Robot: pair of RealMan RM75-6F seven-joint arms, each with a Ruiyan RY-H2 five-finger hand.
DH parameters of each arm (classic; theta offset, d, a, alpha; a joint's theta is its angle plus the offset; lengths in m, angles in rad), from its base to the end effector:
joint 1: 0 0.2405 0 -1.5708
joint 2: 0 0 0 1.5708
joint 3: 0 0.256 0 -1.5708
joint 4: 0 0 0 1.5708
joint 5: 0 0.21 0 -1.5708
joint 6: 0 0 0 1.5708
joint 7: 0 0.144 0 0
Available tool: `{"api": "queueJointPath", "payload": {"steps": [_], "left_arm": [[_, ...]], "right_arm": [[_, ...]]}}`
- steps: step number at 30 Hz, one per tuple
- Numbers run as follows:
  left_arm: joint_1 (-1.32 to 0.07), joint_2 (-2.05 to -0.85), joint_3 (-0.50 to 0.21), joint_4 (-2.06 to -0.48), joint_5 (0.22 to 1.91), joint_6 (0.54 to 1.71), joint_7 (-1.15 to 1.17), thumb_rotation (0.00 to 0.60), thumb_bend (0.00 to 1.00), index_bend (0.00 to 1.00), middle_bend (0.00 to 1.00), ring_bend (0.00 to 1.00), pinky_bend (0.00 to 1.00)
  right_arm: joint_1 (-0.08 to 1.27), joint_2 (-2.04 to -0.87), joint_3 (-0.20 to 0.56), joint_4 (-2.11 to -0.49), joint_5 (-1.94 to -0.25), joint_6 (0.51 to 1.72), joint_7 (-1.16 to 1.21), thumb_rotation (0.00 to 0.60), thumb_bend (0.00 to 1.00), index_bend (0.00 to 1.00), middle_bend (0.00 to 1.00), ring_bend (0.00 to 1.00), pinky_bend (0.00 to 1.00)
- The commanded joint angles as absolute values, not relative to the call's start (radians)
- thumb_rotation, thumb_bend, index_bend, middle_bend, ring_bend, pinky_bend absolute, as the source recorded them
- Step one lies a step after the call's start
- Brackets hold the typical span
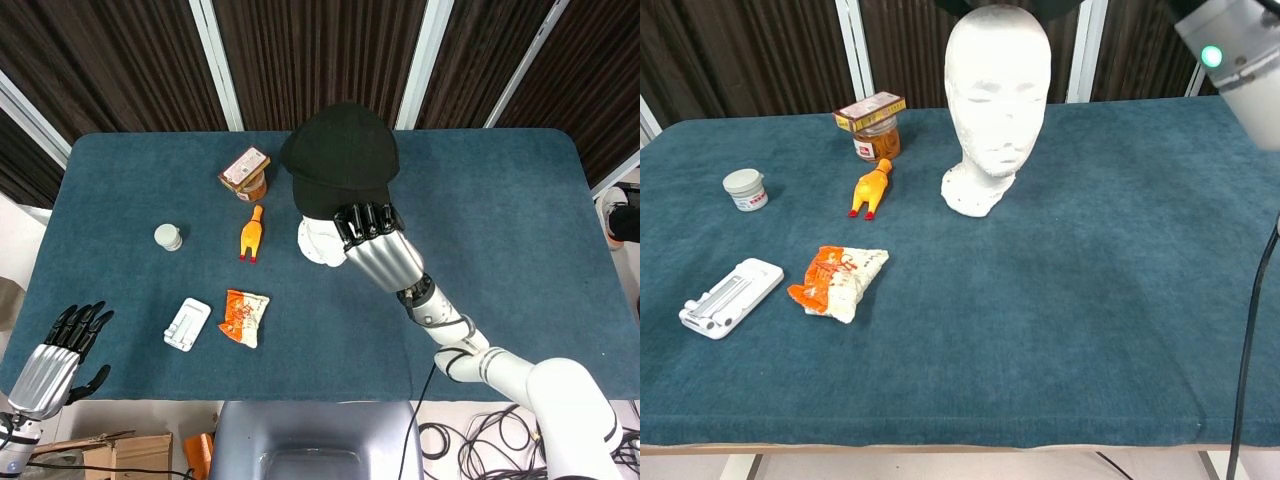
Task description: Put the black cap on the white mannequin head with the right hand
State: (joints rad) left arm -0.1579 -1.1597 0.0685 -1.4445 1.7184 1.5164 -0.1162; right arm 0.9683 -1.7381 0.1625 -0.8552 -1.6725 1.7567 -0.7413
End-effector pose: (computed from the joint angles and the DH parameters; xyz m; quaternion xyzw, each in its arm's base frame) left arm -0.3076 0.1775 0.1364 -0.6882 -0.3438 -0.4086 0.4912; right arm -0.0584 -0.3723 0.0583 0.5505 0.2581 0.5063 0.6116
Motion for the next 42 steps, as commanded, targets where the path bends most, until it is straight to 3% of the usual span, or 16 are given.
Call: {"api": "queueJointPath", "payload": {"steps": [1, 22, 24, 26, 27, 29, 31, 33, 42], "left_arm": [[-0.160, -1.161, 0.069, -1.445, 1.719, 1.512, -0.114, 0.600, 0.37, 0.00, 0.00, 0.00, 0.00], [-0.164, -1.165, 0.069, -1.443, 1.718, 1.505, -0.114, 0.600, 0.37, 0.00, 0.00, 0.00, 0.00], [-0.165, -1.165, 0.070, -1.442, 1.720, 1.506, -0.115, 0.600, 0.37, 0.00, 0.00, 0.00, 0.00], [-0.165, -1.166, 0.069, -1.440, 1.721, 1.507, -0.116, 0.600, 0.37, 0.00, 0.00, 0.00, 0.00], [-0.165, -1.166, 0.069, -1.440, 1.720, 1.507, -0.117, 0.600, 0.37, 0.00, 0.00, 0.00, 0.00], [-0.165, -1.167, 0.069, -1.439, 1.719, 1.507, -0.117, 0.600, 0.37, 0.00, 0.00, 0.00, 0.00], [-0.166, -1.166, 0.070, -1.439, 1.720, 1.505, -0.117, 0.600, 0.37, 0.00, 0.00, 0.00, 0.00], [-0.166, -1.167, 0.070, -1.440, 1.720, 1.503, -0.115, 0.600, 0.37, 0.00, 0.00, 0.00, 0.00], [-0.163, -1.165, 0.071, -1.442, 1.721, 1.509, -0.114, 0.600, 0.37, 0.00, 0.00, 0.00, 0.00]], "right_arm": [[0.955, -1.747, 0.147, -0.857, -1.689, 1.744, -0.751, 0.600, 0.36, 1.00, 0.75, 0.68, 0.89], [0.842, -1.897, 0.093, -0.656, -1.723, 1.720, -0.617, 0.600, 0.34, 1.00, 0.75, 0.68, 0.87], [0.833, -1.905, 0.089, -0.647, -1.720, 1.709, -0.602, 0.600, 0.33, 0.93, 0.74, 0.64, 0.85], [0.819, -1.911, 0.086, -0.648, -1.714, 1.697, -0.599, 0.600, 0.30, 0.63, 0.64, 0.54, 0.76], [0.812, -1.913, 0.085, -0.652, -1.712, 1.695, -0.602, 0.600, 0.29, 0.55, 0.60, 0.51, 0.72], [0.798, -1.913, 0.083, -0.668, -1.709, 1.693, -0.608, 0.600, 0.23, 0.25, 0.42, 0.38, 0.57], [0.786, -1.907, 0.081, -0.693, -1.710, 1.693, -0.613, 0.600, 0.19, 0.07, 0.30, 0.27, 0.48], [0.776, -1.897, 0.078, -0.720, -1.716, 1.700, -0.616, 0.600, 0.16, 0.00, 0.23, 0.22, 0.43], [0.694, -1.816, 0.066, -0.898, -1.722, 1.743, -0.620, 0.600, 0.11, 0.00, 0.16, 0.15, 0.35]]}}
